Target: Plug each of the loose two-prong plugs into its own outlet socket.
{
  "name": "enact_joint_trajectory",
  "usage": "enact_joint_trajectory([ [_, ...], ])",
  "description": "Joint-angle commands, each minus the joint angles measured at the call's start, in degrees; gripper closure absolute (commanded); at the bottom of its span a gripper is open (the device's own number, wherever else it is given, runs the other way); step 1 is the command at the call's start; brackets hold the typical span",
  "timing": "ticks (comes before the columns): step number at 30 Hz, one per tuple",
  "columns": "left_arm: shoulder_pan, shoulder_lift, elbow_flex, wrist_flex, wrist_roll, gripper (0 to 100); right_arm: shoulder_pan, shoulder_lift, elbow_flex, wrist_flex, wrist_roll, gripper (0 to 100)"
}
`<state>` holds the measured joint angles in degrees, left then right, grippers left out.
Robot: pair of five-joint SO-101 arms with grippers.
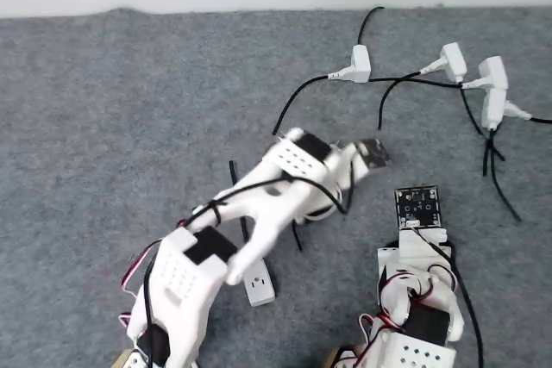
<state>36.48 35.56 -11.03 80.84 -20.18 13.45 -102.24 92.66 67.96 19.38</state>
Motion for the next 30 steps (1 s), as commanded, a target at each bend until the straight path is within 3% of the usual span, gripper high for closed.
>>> enact_joint_trajectory([
  [1,4.13,-5.54,3.56,-1.23,-0.44,97,-0.40,-0.13,-0.70,0.04,0.62,74.0],
  [12,-0.88,-5.71,0.57,-2.37,0.26,94,-0.57,-0.13,-0.62,0.04,0.62,73.9],
  [17,-2.73,-11.08,-5.93,3.60,6.77,79,-0.66,-0.13,-0.62,0.04,0.62,73.9],
  [23,-3.34,-26.02,-7.34,10.46,7.03,78,-0.75,-0.13,-0.62,0.04,0.53,73.9],
  [30,-17.58,-41.58,-5.49,13.01,6.59,77,-0.75,-0.13,-0.53,0.04,0.53,73.9],
])
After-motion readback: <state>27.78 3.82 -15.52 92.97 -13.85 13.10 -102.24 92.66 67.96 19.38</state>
